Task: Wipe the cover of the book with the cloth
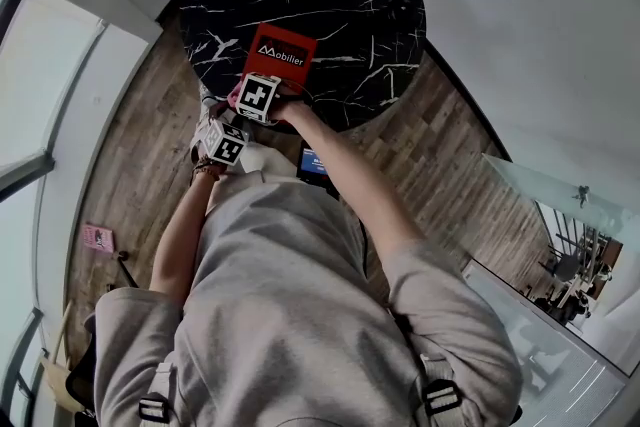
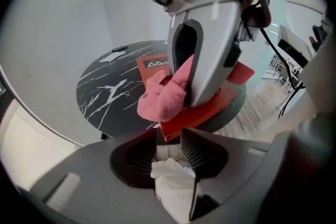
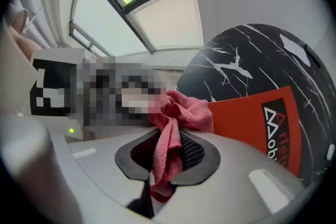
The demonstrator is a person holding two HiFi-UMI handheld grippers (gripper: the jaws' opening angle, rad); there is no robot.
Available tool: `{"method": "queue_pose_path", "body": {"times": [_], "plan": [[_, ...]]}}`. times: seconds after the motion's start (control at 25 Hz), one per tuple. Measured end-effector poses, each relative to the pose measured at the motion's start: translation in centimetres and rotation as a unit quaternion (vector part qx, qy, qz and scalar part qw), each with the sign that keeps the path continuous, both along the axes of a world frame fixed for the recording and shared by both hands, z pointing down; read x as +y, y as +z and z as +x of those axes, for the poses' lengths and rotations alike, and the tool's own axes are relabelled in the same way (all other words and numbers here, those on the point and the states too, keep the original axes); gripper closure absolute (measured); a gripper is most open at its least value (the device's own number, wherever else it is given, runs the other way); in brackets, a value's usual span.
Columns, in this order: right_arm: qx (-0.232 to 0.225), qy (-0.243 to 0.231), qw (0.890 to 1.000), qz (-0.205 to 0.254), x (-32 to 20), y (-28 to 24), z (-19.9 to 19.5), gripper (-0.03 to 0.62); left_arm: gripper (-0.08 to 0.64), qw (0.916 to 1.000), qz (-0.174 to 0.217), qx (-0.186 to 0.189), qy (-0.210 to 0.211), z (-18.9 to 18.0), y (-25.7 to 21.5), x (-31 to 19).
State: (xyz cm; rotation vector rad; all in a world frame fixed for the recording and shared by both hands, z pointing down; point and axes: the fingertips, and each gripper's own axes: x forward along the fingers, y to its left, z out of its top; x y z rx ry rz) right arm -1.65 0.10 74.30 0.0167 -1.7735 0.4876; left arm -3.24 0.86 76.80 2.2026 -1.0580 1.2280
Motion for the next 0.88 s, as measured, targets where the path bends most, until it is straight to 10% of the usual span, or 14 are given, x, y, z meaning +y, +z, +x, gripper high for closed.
{"method": "queue_pose_path", "body": {"times": [0.28, 0.56, 0.68, 0.88], "plan": [[-0.059, -0.003, 0.996, -0.071, 3.3, -0.8, -0.7, 0.515, 0.401, 0.9997, -0.022, 0.002, -0.001, 0.5, 0.1, 1.1], [-0.244, 0.118, 0.96, -0.066, 1.0, -9.0, 0.7, 0.508, 0.391, 0.9996, 0.005, 0.001, 0.028, -1.7, -3.6, 2.6], [-0.341, 0.216, 0.914, 0.026, -2.6, -16.1, 2.7, 0.509, 0.396, 0.9969, 0.069, 0.036, 0.017, -2.0, -8.3, 1.0], [-0.449, 0.353, 0.793, 0.212, -4.2, -28.5, 8.0, 0.508, 0.416, 0.9724, 0.21, 0.1, 0.025, -0.5, -19.4, -2.6]]}}
